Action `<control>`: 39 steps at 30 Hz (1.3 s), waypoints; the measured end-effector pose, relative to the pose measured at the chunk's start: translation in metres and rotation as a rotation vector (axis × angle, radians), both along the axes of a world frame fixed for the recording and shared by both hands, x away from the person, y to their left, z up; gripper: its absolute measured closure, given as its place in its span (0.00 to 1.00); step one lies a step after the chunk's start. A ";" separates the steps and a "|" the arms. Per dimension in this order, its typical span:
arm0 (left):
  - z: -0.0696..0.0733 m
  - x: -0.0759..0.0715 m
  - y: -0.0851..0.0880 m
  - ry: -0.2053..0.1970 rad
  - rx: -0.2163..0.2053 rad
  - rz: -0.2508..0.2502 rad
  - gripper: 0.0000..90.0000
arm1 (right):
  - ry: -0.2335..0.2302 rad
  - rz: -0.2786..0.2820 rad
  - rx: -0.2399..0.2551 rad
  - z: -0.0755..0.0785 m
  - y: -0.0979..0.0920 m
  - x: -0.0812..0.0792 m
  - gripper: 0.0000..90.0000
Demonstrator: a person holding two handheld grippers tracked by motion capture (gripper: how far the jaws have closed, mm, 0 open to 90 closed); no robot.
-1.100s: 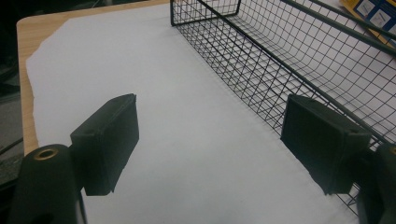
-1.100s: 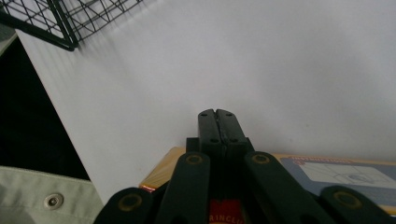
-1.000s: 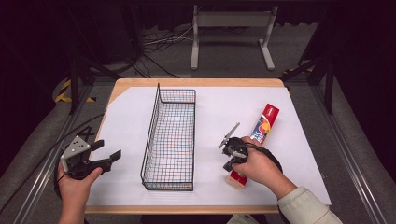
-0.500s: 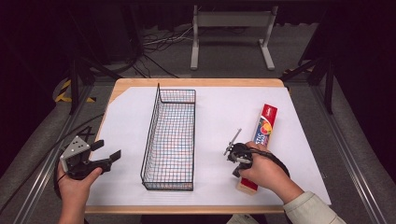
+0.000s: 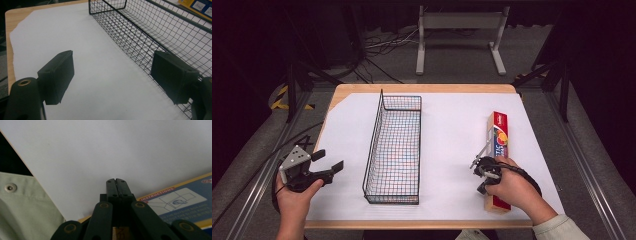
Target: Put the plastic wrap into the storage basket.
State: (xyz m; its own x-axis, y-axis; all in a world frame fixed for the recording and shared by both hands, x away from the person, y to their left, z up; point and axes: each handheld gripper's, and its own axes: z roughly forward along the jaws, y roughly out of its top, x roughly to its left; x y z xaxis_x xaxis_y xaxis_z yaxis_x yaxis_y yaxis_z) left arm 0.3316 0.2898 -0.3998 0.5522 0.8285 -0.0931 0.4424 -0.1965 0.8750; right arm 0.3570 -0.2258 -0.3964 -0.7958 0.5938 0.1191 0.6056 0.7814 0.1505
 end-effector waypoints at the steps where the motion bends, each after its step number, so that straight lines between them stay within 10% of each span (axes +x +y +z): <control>1: 0.000 0.000 0.000 0.001 0.000 0.000 0.22 | -0.004 -0.002 0.028 0.000 0.000 0.000 1.00; 11: -0.001 0.004 0.000 0.004 -0.009 0.000 0.21 | -0.107 -0.066 0.186 0.010 -0.005 -0.004 0.84; 22: -0.001 0.008 0.000 0.001 -0.020 0.009 0.21 | -0.391 -0.218 0.432 0.039 -0.029 -0.008 0.47; 39: 0.000 0.006 0.003 -0.015 -0.019 0.034 0.21 | -0.607 -0.404 0.517 0.056 -0.071 0.001 0.36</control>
State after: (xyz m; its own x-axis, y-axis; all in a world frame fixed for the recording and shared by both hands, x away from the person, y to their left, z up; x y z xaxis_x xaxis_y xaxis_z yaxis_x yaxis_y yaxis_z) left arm 0.3376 0.2930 -0.3997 0.5253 0.8449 -0.1010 0.4352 -0.1648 0.8851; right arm 0.3581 -0.2964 -0.3401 -0.5503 0.8315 0.0758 0.5211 0.2711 0.8093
